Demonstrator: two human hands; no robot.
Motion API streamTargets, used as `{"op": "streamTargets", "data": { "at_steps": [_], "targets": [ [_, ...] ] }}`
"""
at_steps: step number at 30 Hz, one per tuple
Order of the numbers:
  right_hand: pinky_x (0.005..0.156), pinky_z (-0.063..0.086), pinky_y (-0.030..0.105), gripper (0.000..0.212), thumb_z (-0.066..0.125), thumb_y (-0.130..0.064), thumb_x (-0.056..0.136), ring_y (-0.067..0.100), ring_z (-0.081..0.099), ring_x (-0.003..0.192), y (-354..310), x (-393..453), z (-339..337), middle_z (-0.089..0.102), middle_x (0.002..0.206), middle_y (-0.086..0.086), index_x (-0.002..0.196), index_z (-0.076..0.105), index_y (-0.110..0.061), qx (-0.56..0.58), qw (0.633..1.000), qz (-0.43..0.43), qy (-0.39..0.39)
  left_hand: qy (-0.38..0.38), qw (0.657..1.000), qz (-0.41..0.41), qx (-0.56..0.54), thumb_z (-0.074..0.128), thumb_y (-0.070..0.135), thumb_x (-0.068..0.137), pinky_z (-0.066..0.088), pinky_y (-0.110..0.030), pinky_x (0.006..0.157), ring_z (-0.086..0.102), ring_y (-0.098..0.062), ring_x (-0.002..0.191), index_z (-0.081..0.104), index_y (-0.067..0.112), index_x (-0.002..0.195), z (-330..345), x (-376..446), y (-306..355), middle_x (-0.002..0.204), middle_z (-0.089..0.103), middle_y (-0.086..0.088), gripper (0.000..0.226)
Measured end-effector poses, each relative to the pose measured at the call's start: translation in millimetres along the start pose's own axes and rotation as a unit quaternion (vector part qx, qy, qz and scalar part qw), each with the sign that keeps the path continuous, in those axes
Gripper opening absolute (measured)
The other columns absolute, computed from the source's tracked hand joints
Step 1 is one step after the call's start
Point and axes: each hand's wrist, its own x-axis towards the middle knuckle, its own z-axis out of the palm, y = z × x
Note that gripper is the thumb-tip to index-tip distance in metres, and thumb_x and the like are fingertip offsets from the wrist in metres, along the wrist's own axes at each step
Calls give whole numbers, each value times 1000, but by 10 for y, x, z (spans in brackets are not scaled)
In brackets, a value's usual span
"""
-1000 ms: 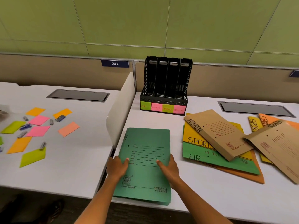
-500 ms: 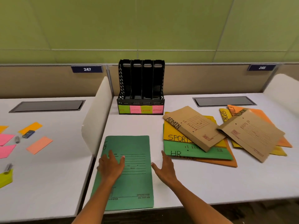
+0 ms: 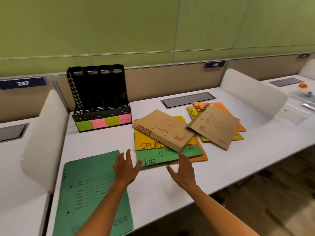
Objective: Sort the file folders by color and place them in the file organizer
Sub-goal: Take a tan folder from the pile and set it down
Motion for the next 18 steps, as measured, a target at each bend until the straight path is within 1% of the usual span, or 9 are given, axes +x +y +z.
{"op": "streamTargets", "data": {
  "at_steps": [4,8,12,14,16,18],
  "targets": [
    [101,45,46,87,50,-71,80,25,39,134,315,122,-223,36,150,7,147,25,-21,-3,999,44,17,-19,999,38,-2,44,60,92,15,-56,115,14,-31,145,20,21,151,188,150,351,155,23,-15,75],
    [101,44,46,86,54,-67,82,28,38,133,615,335,-434,34,149,7,147,24,-20,-1,997,73,32,-28,997,67,-4,45,62,91,19,-56,114,19,-32,143,25,20,149,392,281,722,153,26,-13,74],
    [107,36,47,85,55,-63,84,30,31,137,973,614,-640,27,153,8,150,20,-21,13,993,114,37,-34,996,82,24,35,70,82,28,-55,110,26,-34,138,31,18,146,649,453,1099,148,36,-14,83],
    [107,38,49,85,55,-62,84,32,32,137,1177,784,-735,27,154,10,150,20,-21,19,992,118,46,-34,995,91,30,30,73,78,29,-54,109,29,-33,136,32,18,145,792,578,1342,146,38,-14,87],
    [104,41,50,84,54,-63,84,34,35,135,1384,968,-819,29,152,12,149,21,-20,14,991,120,58,-45,994,94,35,36,71,83,26,-53,111,26,-32,138,30,19,147,905,695,1602,148,36,-13,83],
    [103,42,50,83,53,-63,85,34,36,134,1620,1176,-920,32,150,13,148,22,-19,12,989,132,59,-54,993,99,34,44,62,90,21,-52,114,20,-31,142,26,20,149,1057,844,1865,153,29,-12,74]
  ]
}}
